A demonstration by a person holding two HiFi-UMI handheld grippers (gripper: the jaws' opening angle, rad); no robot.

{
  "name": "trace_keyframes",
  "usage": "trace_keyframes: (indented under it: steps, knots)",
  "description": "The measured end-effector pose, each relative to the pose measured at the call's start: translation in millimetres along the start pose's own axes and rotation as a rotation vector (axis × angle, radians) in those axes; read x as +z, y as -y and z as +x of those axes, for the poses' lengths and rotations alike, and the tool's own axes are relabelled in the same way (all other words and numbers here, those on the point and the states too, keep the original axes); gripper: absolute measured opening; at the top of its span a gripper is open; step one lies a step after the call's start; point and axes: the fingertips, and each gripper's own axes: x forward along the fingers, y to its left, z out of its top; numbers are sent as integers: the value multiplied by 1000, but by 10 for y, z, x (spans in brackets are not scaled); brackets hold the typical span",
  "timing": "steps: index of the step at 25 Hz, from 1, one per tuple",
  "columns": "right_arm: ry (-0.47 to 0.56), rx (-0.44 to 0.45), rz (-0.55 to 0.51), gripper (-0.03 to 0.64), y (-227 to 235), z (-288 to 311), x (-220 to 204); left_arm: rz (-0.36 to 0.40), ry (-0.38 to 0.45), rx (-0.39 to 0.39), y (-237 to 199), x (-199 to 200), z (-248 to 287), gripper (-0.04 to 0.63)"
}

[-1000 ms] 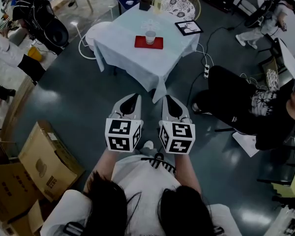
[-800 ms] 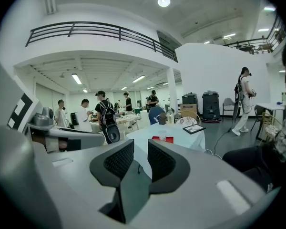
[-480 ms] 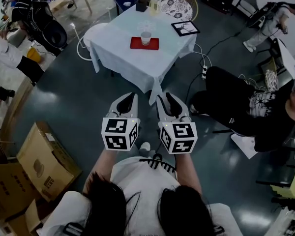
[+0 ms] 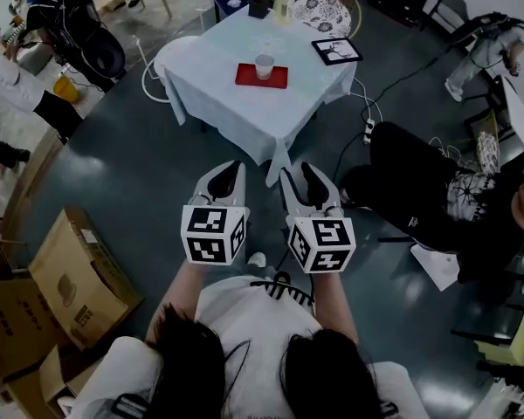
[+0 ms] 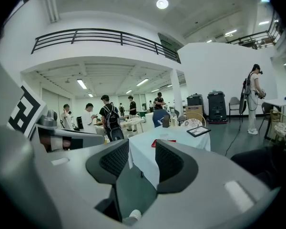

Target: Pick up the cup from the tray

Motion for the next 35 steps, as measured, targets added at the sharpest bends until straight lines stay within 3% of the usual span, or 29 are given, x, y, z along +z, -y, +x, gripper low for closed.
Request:
trace_keyframes:
  steps: [7, 19, 24, 35]
  knots:
    - [9, 30, 15, 198, 0, 289, 59, -3, -16, 1, -204, 16, 221, 0]
    - [-41, -19, 15, 256, 312, 1098, 116, -9, -98, -24, -635, 72, 971, 0]
    - [-130, 15, 15, 261, 319, 1591, 4, -53, -101, -5, -976, 189, 1335, 0]
    - [-115, -37, 11, 318, 395, 2522, 427, -77, -105, 14, -1809, 557, 2024, 0]
